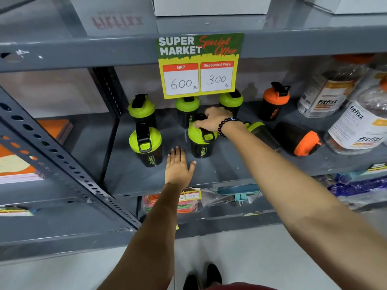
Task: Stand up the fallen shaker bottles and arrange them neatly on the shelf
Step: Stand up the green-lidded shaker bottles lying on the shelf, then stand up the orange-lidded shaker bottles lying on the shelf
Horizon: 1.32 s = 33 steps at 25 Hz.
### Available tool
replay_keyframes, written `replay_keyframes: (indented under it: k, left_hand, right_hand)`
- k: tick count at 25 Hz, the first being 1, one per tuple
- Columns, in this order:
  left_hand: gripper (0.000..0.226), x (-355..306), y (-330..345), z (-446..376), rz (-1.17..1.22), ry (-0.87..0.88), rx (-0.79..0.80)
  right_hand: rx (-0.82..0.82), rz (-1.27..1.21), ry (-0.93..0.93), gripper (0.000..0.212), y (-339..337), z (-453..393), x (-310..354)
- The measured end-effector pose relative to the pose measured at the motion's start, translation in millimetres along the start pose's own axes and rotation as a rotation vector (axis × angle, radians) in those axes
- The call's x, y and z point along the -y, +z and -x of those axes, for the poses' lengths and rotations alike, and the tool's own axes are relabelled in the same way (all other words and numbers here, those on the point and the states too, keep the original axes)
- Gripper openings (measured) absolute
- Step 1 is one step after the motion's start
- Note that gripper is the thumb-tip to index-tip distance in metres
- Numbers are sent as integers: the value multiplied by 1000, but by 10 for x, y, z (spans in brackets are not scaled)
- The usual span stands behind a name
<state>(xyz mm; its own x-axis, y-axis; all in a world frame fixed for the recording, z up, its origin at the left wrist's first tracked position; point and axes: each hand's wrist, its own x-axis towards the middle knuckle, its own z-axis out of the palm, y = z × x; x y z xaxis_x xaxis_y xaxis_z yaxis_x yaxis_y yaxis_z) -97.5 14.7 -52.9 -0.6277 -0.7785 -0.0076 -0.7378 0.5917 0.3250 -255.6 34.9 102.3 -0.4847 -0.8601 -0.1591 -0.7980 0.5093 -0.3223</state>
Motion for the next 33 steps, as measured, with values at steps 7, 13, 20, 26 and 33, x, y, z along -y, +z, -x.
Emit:
replay_keyframes:
  k: [7,13,20,26,33]
  left_hand:
    - [58,-88,-88,238,78,13,-60]
    - [59,-417,13,575,175,179,-78]
    - [49,-1093,264,248,162,308,2]
    - [67,-1320,464,-127,90,154,45]
    - [70,-1333,483,-111,25,99,57]
  right_hand:
    - [-33,-101,99,74,63,204,-13]
    - [-384,-286,271,53,126,541,-497]
    - [-272,-132,376,67,177,573,-1362]
    - [38,-39,288,98,107,286,-1751]
    - [-76,-649,94,73,77,136,-1729]
